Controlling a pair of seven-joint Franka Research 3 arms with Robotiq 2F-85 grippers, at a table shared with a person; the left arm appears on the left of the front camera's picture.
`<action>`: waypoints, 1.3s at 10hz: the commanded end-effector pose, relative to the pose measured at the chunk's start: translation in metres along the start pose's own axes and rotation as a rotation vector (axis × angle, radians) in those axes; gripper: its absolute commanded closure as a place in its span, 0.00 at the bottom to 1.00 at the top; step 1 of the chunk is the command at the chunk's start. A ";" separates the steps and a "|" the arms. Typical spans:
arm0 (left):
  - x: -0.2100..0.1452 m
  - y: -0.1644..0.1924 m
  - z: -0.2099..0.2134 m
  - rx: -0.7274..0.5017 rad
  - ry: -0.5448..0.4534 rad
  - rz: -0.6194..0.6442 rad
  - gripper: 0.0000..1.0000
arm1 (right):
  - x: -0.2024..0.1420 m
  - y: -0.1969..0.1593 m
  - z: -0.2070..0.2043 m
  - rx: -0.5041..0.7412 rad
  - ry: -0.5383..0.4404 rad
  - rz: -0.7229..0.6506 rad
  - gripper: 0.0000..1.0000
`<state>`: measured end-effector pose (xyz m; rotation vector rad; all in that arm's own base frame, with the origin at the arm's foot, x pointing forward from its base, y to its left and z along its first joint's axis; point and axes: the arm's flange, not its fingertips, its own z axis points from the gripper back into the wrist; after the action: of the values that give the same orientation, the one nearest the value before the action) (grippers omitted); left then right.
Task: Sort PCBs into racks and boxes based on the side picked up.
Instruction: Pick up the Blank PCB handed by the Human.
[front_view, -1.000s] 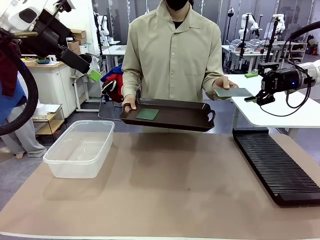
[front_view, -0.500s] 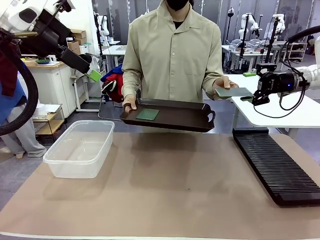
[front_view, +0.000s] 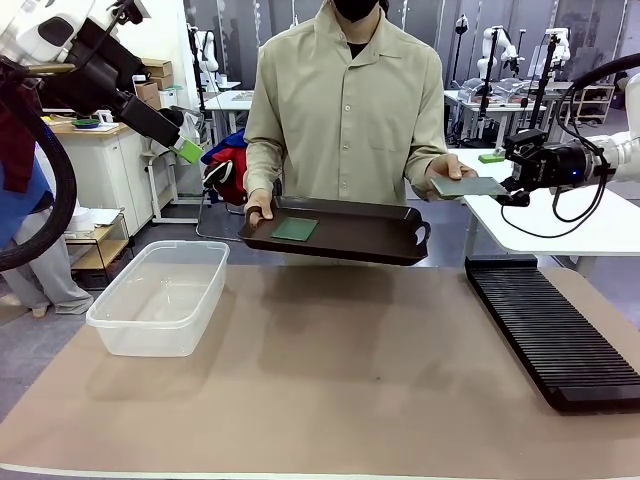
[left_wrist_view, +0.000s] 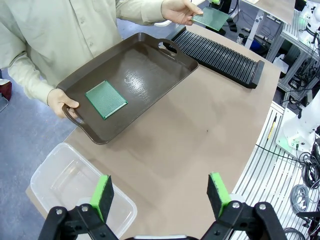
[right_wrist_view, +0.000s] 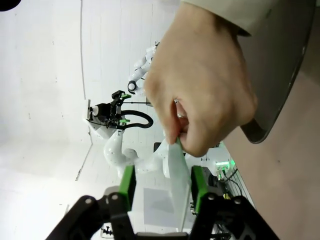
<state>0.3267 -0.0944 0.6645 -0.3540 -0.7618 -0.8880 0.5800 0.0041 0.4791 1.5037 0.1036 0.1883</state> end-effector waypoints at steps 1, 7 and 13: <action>-0.001 0.001 0.000 -0.010 -0.004 0.000 0.00 | 0.003 0.001 0.003 0.036 0.014 0.001 1.00; -0.001 0.001 0.000 -0.010 -0.004 0.000 0.00 | 0.000 0.000 0.000 0.033 0.054 -0.046 1.00; -0.001 0.001 0.000 -0.010 -0.004 0.000 0.00 | 0.001 -0.002 -0.001 0.013 0.017 -0.055 1.00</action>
<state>0.3267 -0.0944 0.6645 -0.3540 -0.7618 -0.8880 0.5772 0.0058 0.4734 1.5117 0.1678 0.1818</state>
